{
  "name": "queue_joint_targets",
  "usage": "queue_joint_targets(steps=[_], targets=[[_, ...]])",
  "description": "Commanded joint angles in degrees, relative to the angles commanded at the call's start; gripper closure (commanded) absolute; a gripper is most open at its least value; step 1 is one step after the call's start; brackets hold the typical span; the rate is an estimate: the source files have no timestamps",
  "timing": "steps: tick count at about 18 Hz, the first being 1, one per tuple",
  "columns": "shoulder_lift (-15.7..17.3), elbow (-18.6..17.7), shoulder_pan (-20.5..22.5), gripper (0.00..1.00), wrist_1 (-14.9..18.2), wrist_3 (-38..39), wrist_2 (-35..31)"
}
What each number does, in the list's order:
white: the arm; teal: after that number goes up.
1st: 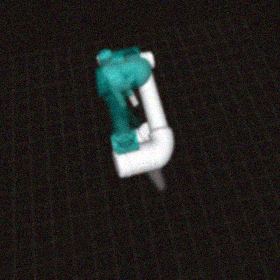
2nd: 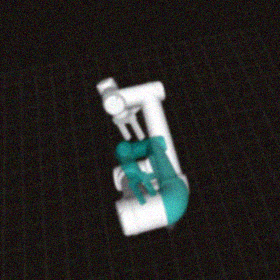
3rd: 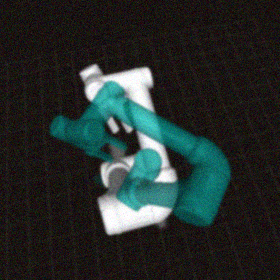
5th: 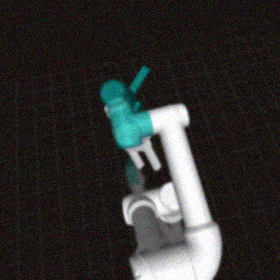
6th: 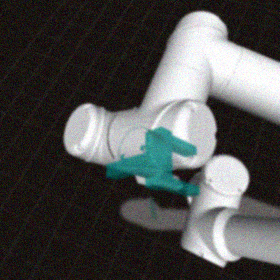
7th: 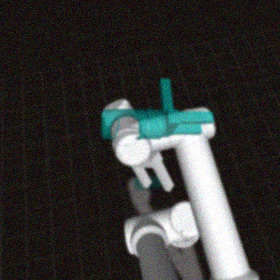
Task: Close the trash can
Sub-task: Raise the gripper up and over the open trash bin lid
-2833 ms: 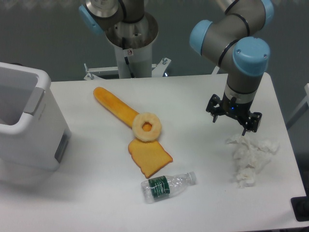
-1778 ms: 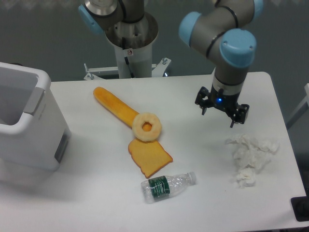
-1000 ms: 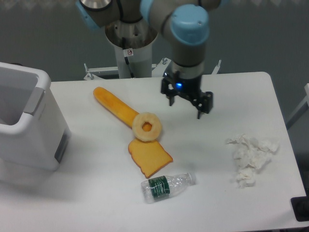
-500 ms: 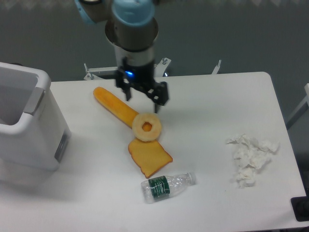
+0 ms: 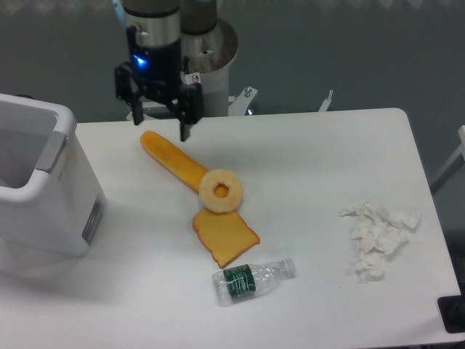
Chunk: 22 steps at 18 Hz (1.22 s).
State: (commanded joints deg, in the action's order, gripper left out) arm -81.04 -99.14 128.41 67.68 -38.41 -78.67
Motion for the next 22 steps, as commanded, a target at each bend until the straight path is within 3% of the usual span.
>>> queue_joint_targets(steps=[14,18,22], targets=[[8.09,0.35,-3.78,0.0,0.09,10.9,9.94],[8.62,0.44,-6.06,0.0,0.0,13.62,11.26],[6.52,0.35,-10.71,0.0,-0.53,14.07,13.19]])
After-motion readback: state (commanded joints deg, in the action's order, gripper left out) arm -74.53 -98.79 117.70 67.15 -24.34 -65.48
